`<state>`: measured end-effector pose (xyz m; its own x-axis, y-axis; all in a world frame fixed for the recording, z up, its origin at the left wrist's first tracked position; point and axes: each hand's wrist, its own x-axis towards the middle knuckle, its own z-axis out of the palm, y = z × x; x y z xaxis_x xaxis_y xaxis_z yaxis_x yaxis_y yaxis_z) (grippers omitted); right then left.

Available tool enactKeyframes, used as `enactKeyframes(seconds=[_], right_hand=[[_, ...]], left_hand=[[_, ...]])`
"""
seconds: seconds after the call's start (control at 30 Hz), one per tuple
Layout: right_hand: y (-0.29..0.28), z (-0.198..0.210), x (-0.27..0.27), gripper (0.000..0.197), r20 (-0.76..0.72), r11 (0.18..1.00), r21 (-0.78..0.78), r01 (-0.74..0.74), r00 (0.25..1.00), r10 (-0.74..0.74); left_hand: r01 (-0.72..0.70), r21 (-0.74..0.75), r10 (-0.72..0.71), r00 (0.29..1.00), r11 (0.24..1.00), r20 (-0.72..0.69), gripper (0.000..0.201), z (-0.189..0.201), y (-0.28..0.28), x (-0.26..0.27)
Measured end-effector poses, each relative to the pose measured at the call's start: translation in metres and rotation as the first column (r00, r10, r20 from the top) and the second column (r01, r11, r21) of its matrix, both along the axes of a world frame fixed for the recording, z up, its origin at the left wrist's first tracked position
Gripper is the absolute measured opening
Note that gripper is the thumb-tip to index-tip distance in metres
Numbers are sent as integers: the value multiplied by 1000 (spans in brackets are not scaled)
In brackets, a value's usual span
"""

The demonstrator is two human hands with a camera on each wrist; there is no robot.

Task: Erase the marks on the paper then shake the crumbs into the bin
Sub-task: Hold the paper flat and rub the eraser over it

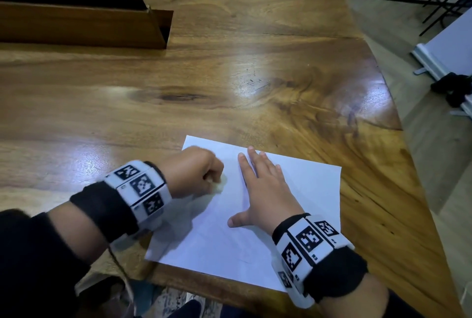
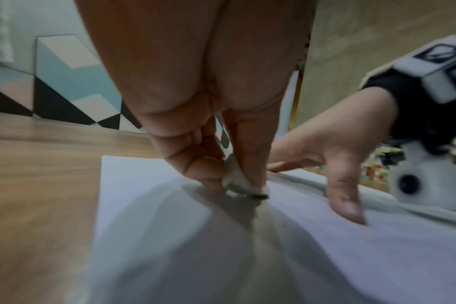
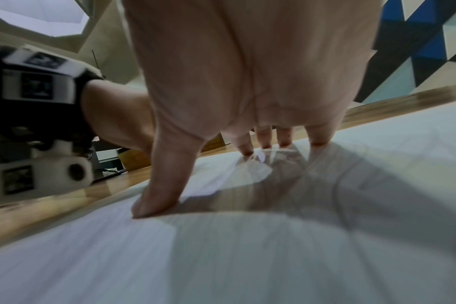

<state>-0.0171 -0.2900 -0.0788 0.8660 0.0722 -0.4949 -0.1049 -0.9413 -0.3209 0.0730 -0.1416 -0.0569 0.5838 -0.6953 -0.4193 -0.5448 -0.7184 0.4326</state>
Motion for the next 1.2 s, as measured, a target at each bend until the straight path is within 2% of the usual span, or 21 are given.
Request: enactKeyframes(seconds=[0.07,0.13,0.2,0.3,0.37,0.47,0.5,0.6,0.67,0.8,0.87,0.97,1.07,1.13,1.2], right_hand=[[0,0,0,127,0,1000,-7,0,1000,0],[0,0,0,127,-3,1000,-13,-3,1000,3],[0,0,0,127,-2,1000,-10,-5,1000,5],[0,-1,0,127,0,1000,-2,0,1000,0],[0,-1,0,127,-3,1000,-3,-1,1000,1],[0,-2,0,128,-3,1000,-4,1,1000,-1],[0,-1,0,128,-4,1000,-4,0,1000,0],[-1,-1,0,127,-2,1000,-1,-1,1000,1],[-1,0,0,127,-4,1000,2,-1,1000,1],[-1,0,0,127,-5,1000,1,-1,1000,1],[-1,0,0,127,-6,1000,0,-2,1000,2],[-1,0,0,126,-8,1000,9,1,1000,-1],[-1,0,-1,127,-9,1000,10,-1,1000,1],[-1,0,-1,127,-11,1000,6,-4,1000,4],[-1,0,-1,127,-13,1000,-1,-7,1000,7]], left_hand=[[-90,-93,98,991,992,89,5,0,-12,12],[-144,-130,160,980,981,121,5,-3,-18,15],[-80,-94,85,995,992,54,7,-6,-8,5],[47,43,-43,995,998,-85,9,-5,7,-9],[-17,9,18,999,1000,-31,5,-3,0,-1],[-139,-101,152,979,985,137,6,-4,-13,9],[-130,-110,144,980,985,139,4,-5,-12,7],[38,32,-37,999,999,-38,18,-4,4,-11],[92,99,-81,991,991,-111,9,-3,8,-11],[-78,-65,82,994,995,68,4,-8,-12,12],[-119,-131,137,981,984,138,2,-11,-14,9],[-33,-107,38,998,994,41,14,-11,3,-14],[63,4,-63,997,998,-54,9,-6,14,-20],[12,-12,-12,1000,1000,-3,7,-6,6,-9],[-83,-96,92,991,992,93,7,-10,-8,3]])
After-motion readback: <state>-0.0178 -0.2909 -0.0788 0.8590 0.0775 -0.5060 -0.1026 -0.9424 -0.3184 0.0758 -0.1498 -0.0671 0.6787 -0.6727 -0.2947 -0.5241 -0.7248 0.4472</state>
